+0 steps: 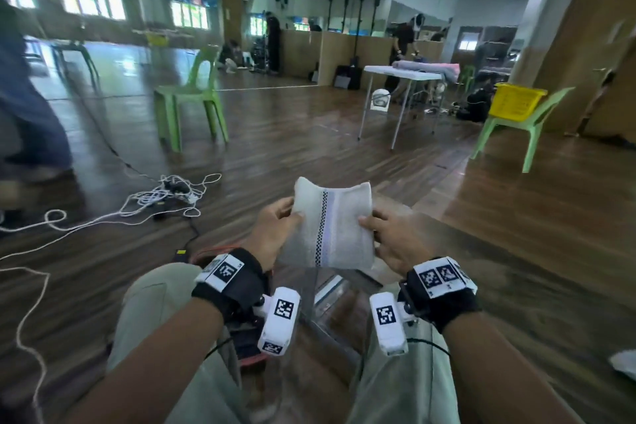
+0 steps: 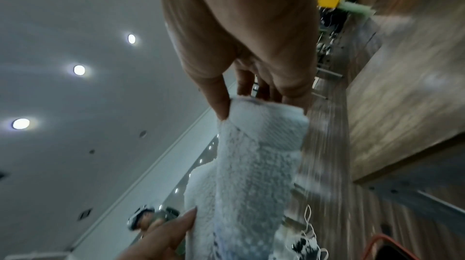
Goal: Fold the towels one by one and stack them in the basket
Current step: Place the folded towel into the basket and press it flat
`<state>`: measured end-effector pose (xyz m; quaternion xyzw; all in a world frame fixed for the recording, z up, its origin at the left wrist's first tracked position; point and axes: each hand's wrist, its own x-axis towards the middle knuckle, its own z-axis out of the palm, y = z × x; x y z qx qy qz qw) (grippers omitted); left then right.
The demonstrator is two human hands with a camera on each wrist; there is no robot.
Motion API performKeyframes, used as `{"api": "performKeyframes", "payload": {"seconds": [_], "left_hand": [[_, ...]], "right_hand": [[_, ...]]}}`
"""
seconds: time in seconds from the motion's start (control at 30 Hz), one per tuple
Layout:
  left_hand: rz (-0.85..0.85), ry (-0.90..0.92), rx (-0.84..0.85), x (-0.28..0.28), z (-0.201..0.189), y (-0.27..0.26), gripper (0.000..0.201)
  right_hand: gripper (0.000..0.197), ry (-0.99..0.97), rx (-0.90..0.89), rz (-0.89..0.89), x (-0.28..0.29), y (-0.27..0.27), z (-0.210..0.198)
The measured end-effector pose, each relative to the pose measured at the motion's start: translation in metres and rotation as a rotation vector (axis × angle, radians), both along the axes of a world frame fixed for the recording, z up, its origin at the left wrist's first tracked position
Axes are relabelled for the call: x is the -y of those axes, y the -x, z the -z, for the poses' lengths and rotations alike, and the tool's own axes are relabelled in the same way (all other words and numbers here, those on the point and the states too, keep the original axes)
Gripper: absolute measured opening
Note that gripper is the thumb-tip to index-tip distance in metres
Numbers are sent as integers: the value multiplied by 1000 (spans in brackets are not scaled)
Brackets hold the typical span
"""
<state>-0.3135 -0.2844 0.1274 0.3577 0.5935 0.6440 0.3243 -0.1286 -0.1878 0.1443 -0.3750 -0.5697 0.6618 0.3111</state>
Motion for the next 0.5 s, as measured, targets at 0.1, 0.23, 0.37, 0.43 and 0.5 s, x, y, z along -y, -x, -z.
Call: {"api": "performKeyframes", "payload": {"seconds": [0.1,0.23,0.37,0.43,0.5], "left_hand": [[-106,12,54,24,24,33,36],[-239,43,130,46,59,73,39],[-330,103,170,53,86,101,34],[-350,154,191,55,103,113,34],[-381,214,194,51,125,129,36]], "right_hand": [[27,-32,63,-72,5,47,12],[31,-81,197,-144,14,102,42],[9,-62,322,-213,15,144,75],[8,-34,380,-223,13,163,94],[8,-31,419,-239,8,183,112]]}}
